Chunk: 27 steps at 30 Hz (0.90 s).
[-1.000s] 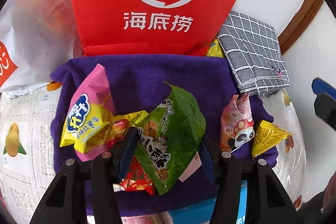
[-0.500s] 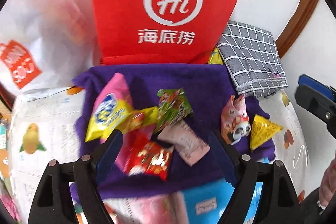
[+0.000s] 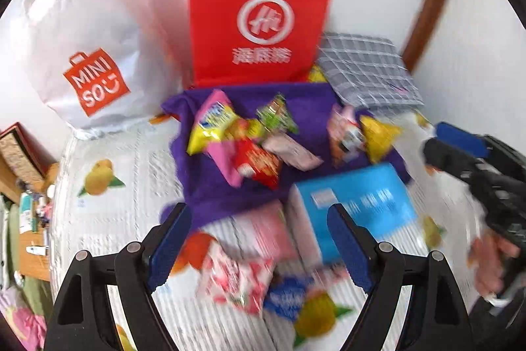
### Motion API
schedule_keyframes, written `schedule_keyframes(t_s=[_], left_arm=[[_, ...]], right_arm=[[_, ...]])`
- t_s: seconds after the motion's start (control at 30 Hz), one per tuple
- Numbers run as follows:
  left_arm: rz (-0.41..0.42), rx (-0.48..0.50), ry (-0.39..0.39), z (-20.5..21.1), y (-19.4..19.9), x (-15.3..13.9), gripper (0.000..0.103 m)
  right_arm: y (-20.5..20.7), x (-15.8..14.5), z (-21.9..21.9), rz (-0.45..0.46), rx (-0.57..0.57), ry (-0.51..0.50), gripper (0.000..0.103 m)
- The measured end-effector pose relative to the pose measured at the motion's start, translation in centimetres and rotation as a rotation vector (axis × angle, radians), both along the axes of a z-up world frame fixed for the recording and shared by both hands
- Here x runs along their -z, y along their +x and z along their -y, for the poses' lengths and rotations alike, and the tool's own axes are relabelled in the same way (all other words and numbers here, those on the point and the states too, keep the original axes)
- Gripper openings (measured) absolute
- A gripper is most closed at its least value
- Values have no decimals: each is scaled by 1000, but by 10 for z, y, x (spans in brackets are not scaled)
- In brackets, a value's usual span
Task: Organize snacks
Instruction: 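Move both tools back to the loose snacks beside the blue tissue pack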
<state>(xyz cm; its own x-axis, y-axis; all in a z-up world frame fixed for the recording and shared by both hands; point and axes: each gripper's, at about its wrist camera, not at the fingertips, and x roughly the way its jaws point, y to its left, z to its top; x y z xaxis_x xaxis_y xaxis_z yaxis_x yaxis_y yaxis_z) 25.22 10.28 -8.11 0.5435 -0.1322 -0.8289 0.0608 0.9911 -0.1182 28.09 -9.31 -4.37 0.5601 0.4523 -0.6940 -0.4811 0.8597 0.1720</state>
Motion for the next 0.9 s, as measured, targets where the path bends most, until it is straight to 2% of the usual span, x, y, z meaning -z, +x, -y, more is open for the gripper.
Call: schedule_keyframes(t_s=[0.17, 0.3, 0.4, 0.57, 0.73, 0.9], left_arm=[[37, -14, 24, -6, -37, -4, 83], [30, -30, -18, -17, -58, -5, 83], [27, -43, 2, -20, -70, -3, 83], [9, -82, 22, -30, -83, 4, 84], [-14, -88, -12, -37, -88, 13, 87], [-19, -102, -9, -46, -91, 21, 87]], right_arm=[[-36, 26, 1, -29, 42, -55, 50], [-54, 48, 5, -141, 29, -16, 50], [-65, 62, 4, -180, 28, 8, 48], [-81, 77, -4, -175, 36, -5, 44], [-85, 86, -13, -180, 17, -3, 44], [-90, 94, -32, -149, -33, -68, 44]])
